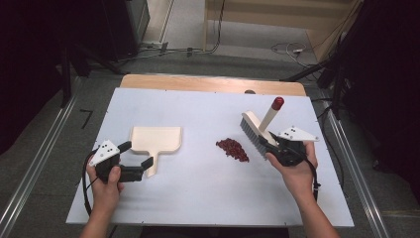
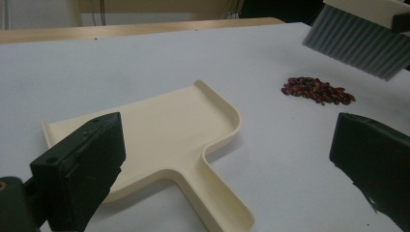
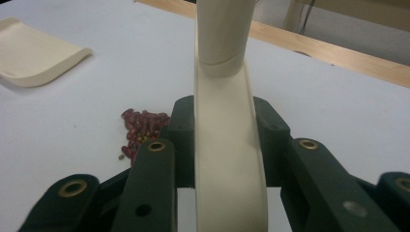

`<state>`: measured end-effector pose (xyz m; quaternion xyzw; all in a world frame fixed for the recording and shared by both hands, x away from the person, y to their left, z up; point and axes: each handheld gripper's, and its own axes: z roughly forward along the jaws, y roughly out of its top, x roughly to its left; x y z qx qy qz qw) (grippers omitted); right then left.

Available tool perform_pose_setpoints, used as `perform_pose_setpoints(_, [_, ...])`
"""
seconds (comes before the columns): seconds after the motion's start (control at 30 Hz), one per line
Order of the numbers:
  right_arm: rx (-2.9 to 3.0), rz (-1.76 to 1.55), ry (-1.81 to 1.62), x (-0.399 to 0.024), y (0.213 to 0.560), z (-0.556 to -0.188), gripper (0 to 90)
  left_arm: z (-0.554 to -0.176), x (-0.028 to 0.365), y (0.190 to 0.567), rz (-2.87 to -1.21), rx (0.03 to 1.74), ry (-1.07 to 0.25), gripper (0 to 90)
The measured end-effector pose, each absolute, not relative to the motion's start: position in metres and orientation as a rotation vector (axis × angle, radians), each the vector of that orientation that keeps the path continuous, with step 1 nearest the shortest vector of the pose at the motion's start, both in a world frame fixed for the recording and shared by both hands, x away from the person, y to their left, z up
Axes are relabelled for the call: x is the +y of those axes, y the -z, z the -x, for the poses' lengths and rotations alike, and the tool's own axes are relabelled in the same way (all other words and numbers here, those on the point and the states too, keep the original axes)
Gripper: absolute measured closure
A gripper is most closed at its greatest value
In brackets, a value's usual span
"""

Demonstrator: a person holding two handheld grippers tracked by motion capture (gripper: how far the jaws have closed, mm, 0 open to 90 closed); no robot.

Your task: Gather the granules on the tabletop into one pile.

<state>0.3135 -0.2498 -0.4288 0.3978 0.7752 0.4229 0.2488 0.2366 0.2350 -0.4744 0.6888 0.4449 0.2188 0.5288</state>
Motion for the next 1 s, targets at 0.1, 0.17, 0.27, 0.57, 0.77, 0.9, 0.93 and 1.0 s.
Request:
perform_pose_setpoints(0.1, [2.1, -1.101, -1.162, -0.263, 0.429, -0.31, 65.6, -0.236, 0.235, 0.474, -1.644, 1.062, -0.528, 0.0])
perform_pose_setpoints(0.17, [2.089, -1.13, -1.175, -0.274, 0.429, -0.307, 65.6, -0.235, 0.235, 0.474, -1.646, 1.06, -0.53, 0.0])
perform_pose_setpoints(0.27, [2.077, -1.153, -1.18, -0.289, 0.431, -0.304, 65.6, -0.234, 0.235, 0.473, -1.639, 1.057, -0.535, 0.0])
perform_pose_setpoints(0.57, [2.052, -1.244, -1.185, -0.324, 0.444, -0.295, 65.5, -0.233, 0.241, 0.474, -1.626, 1.064, -0.544, 0.0])
perform_pose_setpoints(0.77, [2.041, -1.28, -1.187, -0.332, 0.449, -0.296, 65.6, -0.233, 0.241, 0.474, -1.623, 1.062, -0.54, 0.0])
perform_pose_setpoints(0.9, [2.043, -1.281, -1.184, -0.331, 0.45, -0.297, 65.5, -0.233, 0.24, 0.474, -1.629, 1.06, -0.54, 0.0])
perform_pose_setpoints(0.93, [2.043, -1.28, -1.186, -0.332, 0.45, -0.297, 65.5, -0.233, 0.24, 0.474, -1.628, 1.06, -0.539, 0.0])
perform_pose_setpoints(1.0, [2.039, -1.281, -1.189, -0.332, 0.449, -0.297, 65.5, -0.233, 0.24, 0.474, -1.627, 1.06, -0.54, 0.0])
